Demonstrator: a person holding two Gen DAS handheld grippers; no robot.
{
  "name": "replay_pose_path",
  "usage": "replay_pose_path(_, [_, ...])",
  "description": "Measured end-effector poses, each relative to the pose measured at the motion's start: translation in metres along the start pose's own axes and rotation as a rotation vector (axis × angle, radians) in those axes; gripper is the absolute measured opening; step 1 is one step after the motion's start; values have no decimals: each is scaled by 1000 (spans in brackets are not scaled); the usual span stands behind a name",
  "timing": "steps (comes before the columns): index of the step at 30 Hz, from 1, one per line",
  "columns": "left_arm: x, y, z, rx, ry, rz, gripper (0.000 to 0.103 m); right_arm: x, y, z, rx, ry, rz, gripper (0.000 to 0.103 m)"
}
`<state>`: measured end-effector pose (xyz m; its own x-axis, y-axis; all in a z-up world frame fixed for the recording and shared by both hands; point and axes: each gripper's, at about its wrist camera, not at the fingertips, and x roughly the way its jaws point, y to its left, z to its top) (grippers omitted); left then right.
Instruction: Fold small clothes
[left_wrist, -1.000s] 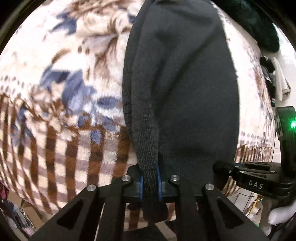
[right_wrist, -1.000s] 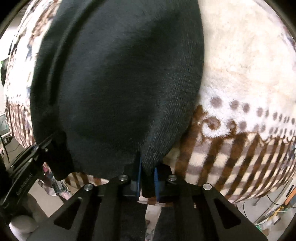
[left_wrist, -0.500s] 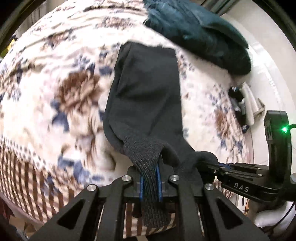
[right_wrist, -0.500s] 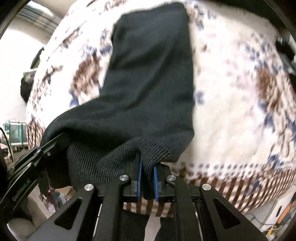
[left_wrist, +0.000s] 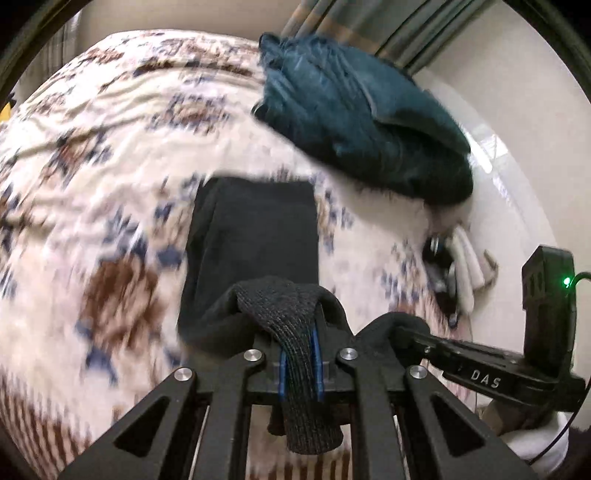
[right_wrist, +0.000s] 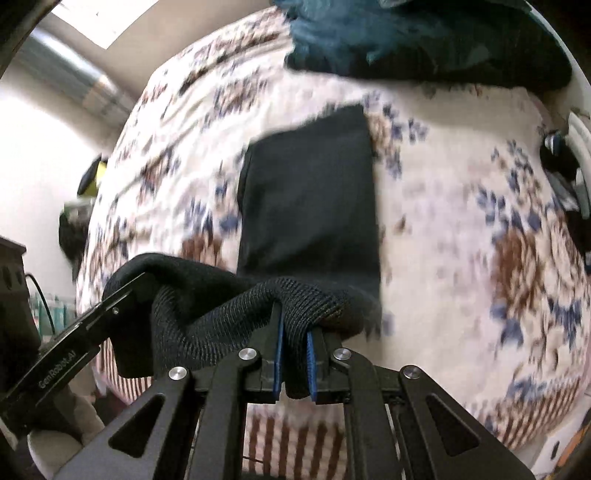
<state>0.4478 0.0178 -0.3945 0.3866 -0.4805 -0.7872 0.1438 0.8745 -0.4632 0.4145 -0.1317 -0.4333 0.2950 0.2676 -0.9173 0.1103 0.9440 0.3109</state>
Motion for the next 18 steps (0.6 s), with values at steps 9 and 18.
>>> replay_pose_path(9, [120, 66, 117, -62, 7, 28, 8, 104, -15, 156, 108, -54, -16, 10])
replay_pose_path(18, [207, 152, 166, -397, 72, -173, 50, 207, -75, 242, 256, 21, 132, 43])
